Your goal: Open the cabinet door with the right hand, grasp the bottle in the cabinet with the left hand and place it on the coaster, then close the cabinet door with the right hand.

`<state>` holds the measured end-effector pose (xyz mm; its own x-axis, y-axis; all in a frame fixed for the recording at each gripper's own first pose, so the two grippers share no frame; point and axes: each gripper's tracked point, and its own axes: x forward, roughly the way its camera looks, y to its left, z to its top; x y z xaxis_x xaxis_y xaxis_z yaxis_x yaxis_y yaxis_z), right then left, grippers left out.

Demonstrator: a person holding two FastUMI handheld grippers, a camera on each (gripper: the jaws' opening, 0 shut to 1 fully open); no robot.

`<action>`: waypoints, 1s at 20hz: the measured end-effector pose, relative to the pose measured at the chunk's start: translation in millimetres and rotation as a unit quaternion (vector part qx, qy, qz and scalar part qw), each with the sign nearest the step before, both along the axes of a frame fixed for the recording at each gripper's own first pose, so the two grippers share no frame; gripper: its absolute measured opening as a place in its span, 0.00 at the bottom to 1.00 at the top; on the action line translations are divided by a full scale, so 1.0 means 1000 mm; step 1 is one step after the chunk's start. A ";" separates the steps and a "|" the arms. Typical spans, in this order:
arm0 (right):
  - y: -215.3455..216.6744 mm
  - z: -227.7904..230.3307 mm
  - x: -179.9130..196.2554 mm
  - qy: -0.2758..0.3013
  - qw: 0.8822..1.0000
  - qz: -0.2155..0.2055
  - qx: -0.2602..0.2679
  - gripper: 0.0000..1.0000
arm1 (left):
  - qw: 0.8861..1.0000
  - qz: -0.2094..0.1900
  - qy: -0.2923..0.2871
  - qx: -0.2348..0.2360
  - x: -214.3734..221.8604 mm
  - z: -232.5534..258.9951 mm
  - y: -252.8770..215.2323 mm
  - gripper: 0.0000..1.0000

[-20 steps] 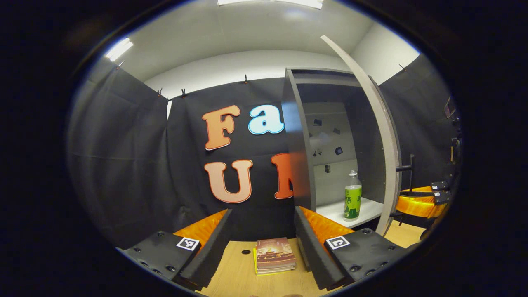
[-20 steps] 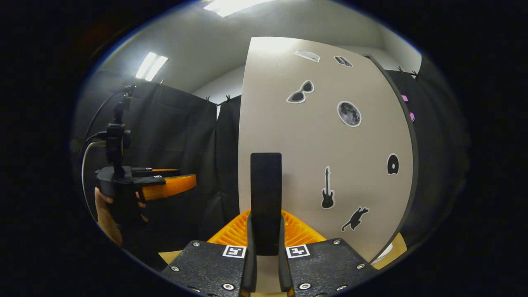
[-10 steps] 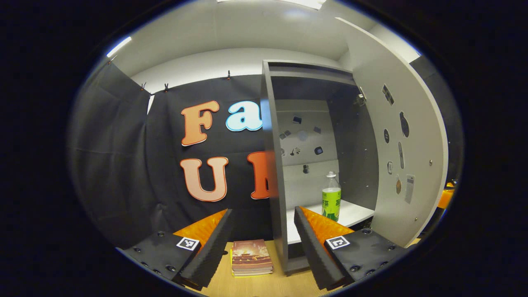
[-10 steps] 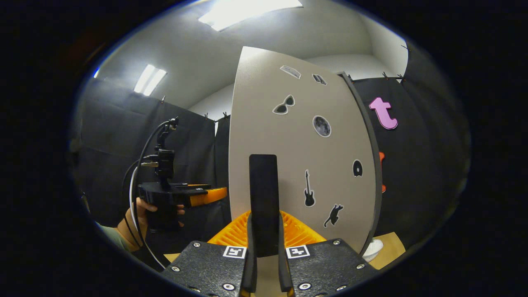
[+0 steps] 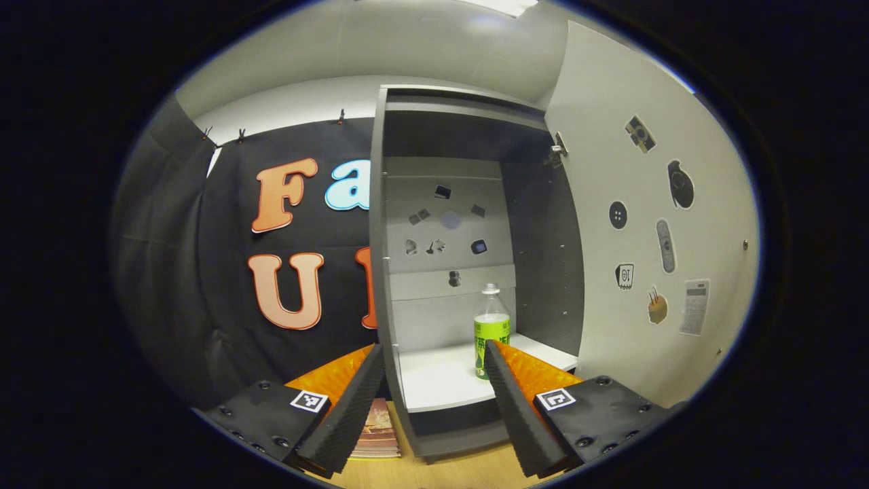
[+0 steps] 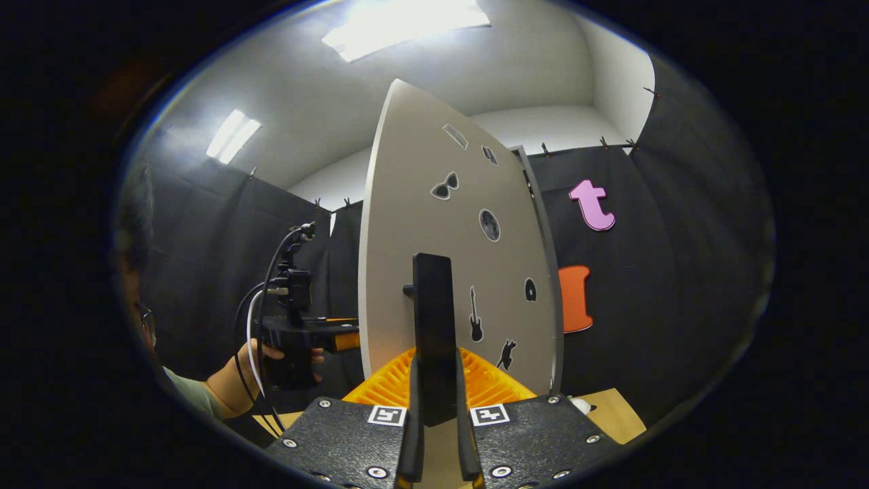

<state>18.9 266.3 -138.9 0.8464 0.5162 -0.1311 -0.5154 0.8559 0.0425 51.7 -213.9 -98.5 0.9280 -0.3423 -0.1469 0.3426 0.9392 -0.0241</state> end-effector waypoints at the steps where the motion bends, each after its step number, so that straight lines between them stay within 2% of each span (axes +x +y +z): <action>1: 0.002 0.002 0.002 -0.007 1.000 -0.008 0.002 0.20 | 1.000 -0.004 0.003 -0.001 0.000 -0.003 -0.007 0.98; 2: 0.001 0.004 0.005 -0.018 1.000 -0.015 -0.004 0.20 | 1.000 -0.009 0.005 -0.003 0.003 -0.007 -0.014 0.95; 4: -0.003 0.008 0.010 -0.031 0.999 -0.028 -0.014 0.21 | 1.000 -0.015 0.009 -0.005 0.007 -0.015 -0.026 0.99; 5: -0.006 0.007 0.009 -0.033 0.999 -0.038 -0.018 0.22 | 1.000 -0.019 0.010 -0.005 0.010 -0.019 -0.032 0.96; 6: -0.008 0.007 0.010 -0.034 0.998 -0.046 -0.020 0.27 | 1.000 -0.020 0.010 -0.005 0.014 -0.021 -0.037 0.94; 7: -0.011 0.007 0.011 -0.038 0.998 -0.054 -0.023 0.22 | 1.000 -0.020 0.010 -0.003 0.018 -0.024 -0.042 0.93; 8: -0.012 0.006 0.014 -0.046 0.997 -0.060 -0.033 0.22 | 1.000 -0.023 0.011 -0.002 0.021 -0.026 -0.048 0.96; 9: -0.016 0.002 0.019 -0.056 0.995 -0.067 -0.053 0.22 | 1.000 -0.025 0.012 -0.002 0.024 -0.027 -0.054 0.93; 10: -0.020 0.000 0.023 -0.062 0.993 -0.075 -0.066 0.22 | 1.000 -0.026 0.014 -0.002 0.027 -0.029 -0.060 0.96; 11: -0.024 -0.001 0.026 -0.071 0.991 -0.083 -0.075 0.22 | 0.999 -0.028 0.017 -0.004 0.031 -0.032 -0.066 0.93; 12: -0.025 -0.001 0.025 -0.075 0.990 -0.087 -0.078 0.22 | 0.999 -0.032 0.023 -0.004 0.034 -0.036 -0.074 0.95; 14: -0.026 -0.001 0.024 -0.071 0.991 -0.092 -0.069 0.22 | 0.999 -0.038 0.033 -0.005 0.042 -0.043 -0.086 0.99; 15: -0.026 -0.002 0.025 -0.066 0.991 -0.093 -0.064 0.22 | 0.999 -0.040 0.035 -0.007 0.045 -0.047 -0.090 0.93; 20: -0.028 0.000 0.026 -0.063 0.991 -0.103 -0.049 0.18 | 0.998 -0.046 0.036 -0.015 0.067 -0.057 -0.115 0.96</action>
<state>45.4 238.6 -139.1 0.9457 0.3198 -0.0582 -0.3243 0.9406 -0.1007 119.0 -328.8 -155.9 0.8795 -0.4312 -0.2013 0.4242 0.9021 -0.0792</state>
